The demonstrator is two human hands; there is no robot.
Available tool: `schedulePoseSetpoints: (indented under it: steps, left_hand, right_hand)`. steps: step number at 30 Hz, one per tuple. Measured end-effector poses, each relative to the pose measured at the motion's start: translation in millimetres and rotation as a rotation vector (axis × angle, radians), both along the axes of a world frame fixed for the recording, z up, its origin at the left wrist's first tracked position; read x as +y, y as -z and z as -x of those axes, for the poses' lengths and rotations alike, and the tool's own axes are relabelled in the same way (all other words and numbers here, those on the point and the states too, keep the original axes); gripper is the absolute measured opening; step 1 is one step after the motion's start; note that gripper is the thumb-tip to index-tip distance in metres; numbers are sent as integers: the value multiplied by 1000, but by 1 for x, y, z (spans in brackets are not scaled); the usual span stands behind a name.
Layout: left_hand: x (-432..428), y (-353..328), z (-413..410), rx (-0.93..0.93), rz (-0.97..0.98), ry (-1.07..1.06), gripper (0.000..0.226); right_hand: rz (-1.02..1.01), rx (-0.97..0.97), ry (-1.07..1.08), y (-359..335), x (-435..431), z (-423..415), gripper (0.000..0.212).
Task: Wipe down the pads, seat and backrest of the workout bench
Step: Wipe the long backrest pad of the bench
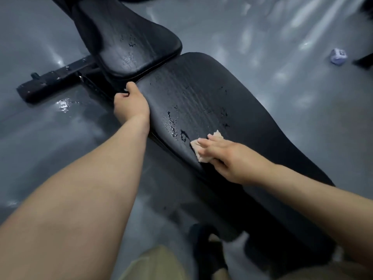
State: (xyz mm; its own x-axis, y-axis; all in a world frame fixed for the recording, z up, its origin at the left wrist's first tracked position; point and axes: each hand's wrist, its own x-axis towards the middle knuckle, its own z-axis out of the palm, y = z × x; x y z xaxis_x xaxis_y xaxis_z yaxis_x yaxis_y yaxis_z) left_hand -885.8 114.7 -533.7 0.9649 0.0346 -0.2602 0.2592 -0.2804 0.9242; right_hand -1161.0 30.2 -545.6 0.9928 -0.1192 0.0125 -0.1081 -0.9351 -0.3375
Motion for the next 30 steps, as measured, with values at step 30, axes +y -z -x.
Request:
schedulePoseSetpoints:
  steps: [30]
  left_hand:
    - [-20, 22, 66, -104, -269, -123, 52]
  right_hand:
    - [373, -56, 242, 21, -43, 21, 42]
